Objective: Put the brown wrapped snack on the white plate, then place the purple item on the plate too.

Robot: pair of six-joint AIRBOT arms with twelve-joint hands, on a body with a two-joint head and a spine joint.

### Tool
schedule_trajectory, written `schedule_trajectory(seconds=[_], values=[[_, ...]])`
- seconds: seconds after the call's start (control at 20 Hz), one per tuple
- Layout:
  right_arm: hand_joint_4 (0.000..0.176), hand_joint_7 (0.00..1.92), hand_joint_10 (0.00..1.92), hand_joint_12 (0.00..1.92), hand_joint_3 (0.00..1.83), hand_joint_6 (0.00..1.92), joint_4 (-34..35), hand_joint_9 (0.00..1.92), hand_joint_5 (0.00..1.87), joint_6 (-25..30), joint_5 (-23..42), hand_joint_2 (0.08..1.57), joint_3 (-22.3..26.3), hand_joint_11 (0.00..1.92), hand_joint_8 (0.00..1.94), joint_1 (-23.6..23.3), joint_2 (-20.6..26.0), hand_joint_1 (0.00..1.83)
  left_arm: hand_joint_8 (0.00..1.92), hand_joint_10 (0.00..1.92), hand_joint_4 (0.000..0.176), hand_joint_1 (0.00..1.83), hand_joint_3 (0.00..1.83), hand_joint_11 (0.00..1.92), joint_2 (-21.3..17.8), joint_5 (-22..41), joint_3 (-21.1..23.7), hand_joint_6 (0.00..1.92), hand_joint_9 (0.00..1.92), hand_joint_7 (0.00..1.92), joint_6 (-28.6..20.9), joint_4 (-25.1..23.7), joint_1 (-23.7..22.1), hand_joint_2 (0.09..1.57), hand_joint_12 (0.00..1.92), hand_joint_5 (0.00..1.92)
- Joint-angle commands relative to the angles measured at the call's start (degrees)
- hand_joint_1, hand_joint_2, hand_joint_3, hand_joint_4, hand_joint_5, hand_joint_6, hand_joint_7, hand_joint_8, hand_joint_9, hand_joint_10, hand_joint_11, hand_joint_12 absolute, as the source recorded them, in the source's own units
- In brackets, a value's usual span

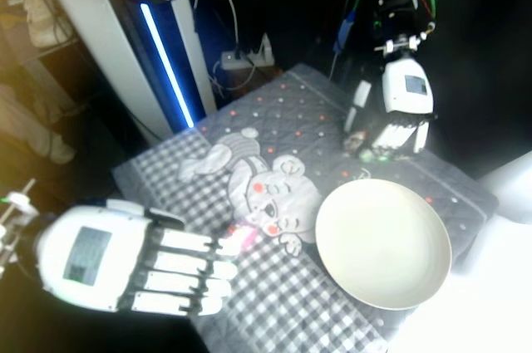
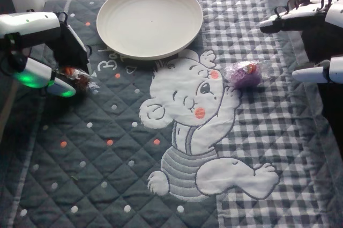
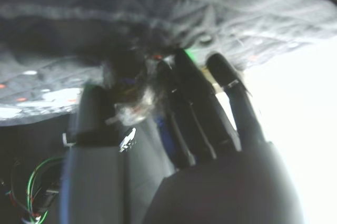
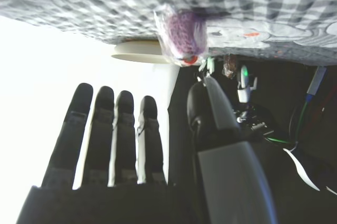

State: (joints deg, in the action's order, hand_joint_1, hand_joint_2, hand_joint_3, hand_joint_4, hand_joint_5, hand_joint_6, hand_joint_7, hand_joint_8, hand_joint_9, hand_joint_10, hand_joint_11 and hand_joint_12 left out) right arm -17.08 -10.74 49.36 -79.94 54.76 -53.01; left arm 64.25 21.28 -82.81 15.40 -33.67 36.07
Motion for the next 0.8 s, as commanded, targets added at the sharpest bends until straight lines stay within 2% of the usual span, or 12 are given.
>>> schedule_trajectory(seconds=[0.0,0.05,0.15,0.25,0.35,0.45,0.5,0.55,0.6,0.65,0.7,0.75], values=[[0.009,0.38,0.00,0.54,0.00,0.00,2.68,0.36,0.40,0.11,5.70,1.14,-0.42,0.13,0.00,-0.86,0.22,0.97,1.18,1.39,0.000,1.24,0.00,0.57,0.38,4.00,-0.50,0.75,0.85,0.98,-0.50,1.38,-0.57,1.09,1.68,1.05],[0.006,0.37,0.00,0.53,0.00,0.00,2.68,0.34,0.40,0.11,5.70,1.14,-0.47,0.10,0.00,-0.86,0.22,0.98,1.18,1.34,0.000,1.26,0.00,0.58,0.48,4.44,-0.74,0.70,0.86,1.01,-0.52,1.86,-0.84,1.10,1.61,1.04],[0.004,0.36,0.00,0.58,0.00,0.00,2.71,0.32,0.40,0.11,5.70,1.16,-0.57,0.08,0.00,-0.86,0.21,0.95,1.39,1.69,0.000,1.17,0.00,0.56,0.93,5.70,-1.55,0.92,0.78,0.85,-0.52,2.90,-2.30,1.10,1.90,1.01],[0.013,0.35,0.00,0.57,0.00,0.00,2.74,0.32,0.39,0.11,5.70,1.17,-0.76,0.06,0.00,-0.86,0.04,0.88,1.31,1.67,0.000,1.19,0.00,0.53,2.97,7.94,-3.88,0.73,0.72,0.85,-0.52,4.48,-5.40,1.05,1.87,1.12],[0.000,0.37,0.01,0.58,0.00,0.00,2.73,0.34,0.40,0.11,5.72,1.16,-1.08,0.09,0.01,-0.86,-0.39,0.92,1.23,1.56,0.000,1.18,0.00,0.53,6.35,9.40,-7.37,0.80,0.75,0.85,0.63,6.46,-8.69,1.07,1.86,1.08],[0.000,0.38,0.01,0.59,0.00,0.01,2.72,0.36,0.42,0.11,5.83,1.14,-1.45,0.12,0.01,-0.88,-0.96,0.98,1.37,1.70,0.000,1.13,0.00,0.56,9.90,8.74,-11.09,0.87,0.72,0.81,2.36,7.74,-11.19,1.08,1.92,1.04],[0.006,0.38,0.00,0.65,0.00,0.00,2.65,0.37,0.40,0.12,6.77,1.14,-1.95,0.10,0.00,-0.92,-1.92,0.93,0.88,1.21,0.000,1.01,0.00,0.48,13.97,6.62,-15.80,0.37,0.73,0.85,2.36,7.84,-12.89,0.98,1.57,0.97],[0.006,0.38,0.00,0.65,0.00,0.00,2.66,0.37,0.40,0.13,6.88,1.14,-1.97,0.10,0.00,-0.93,-2.01,0.93,0.88,1.21,0.000,1.01,0.00,0.48,14.36,6.45,-16.10,0.37,0.73,0.85,2.36,7.84,-13.01,0.98,1.57,0.97],[0.025,0.39,0.00,0.75,0.00,0.00,2.81,0.37,0.42,0.14,7.38,1.14,-2.17,0.06,0.00,-1.06,-2.65,0.83,0.22,0.73,0.028,0.82,0.00,0.35,16.24,4.77,-18.49,0.02,0.66,0.82,2.37,7.83,-13.45,0.87,1.40,0.70],[0.025,0.39,0.00,0.75,0.00,0.00,2.81,0.37,0.42,0.15,7.44,1.14,-2.33,0.06,0.00,-1.35,-3.07,0.83,0.22,0.73,0.028,0.82,0.00,0.35,17.35,3.84,-19.85,0.02,0.66,0.82,2.37,7.82,-13.59,0.87,1.40,0.70],[0.004,0.43,0.01,0.84,0.00,0.00,-0.66,0.42,0.45,0.23,5.59,1.14,-2.64,0.09,0.00,-5.52,-4.21,0.75,0.02,0.30,0.065,0.79,0.00,0.23,18.27,2.08,-21.15,0.00,0.65,0.73,2.39,7.68,-13.84,0.83,1.25,0.50],[0.004,0.43,0.01,0.84,0.00,0.00,-6.14,0.42,0.45,1.38,2.71,1.14,-3.66,0.09,0.00,-10.35,-6.59,0.75,0.02,0.30,0.065,0.79,0.00,0.23,17.23,1.04,-20.87,0.00,0.65,0.73,2.39,8.51,-13.27,0.83,1.25,0.50]])
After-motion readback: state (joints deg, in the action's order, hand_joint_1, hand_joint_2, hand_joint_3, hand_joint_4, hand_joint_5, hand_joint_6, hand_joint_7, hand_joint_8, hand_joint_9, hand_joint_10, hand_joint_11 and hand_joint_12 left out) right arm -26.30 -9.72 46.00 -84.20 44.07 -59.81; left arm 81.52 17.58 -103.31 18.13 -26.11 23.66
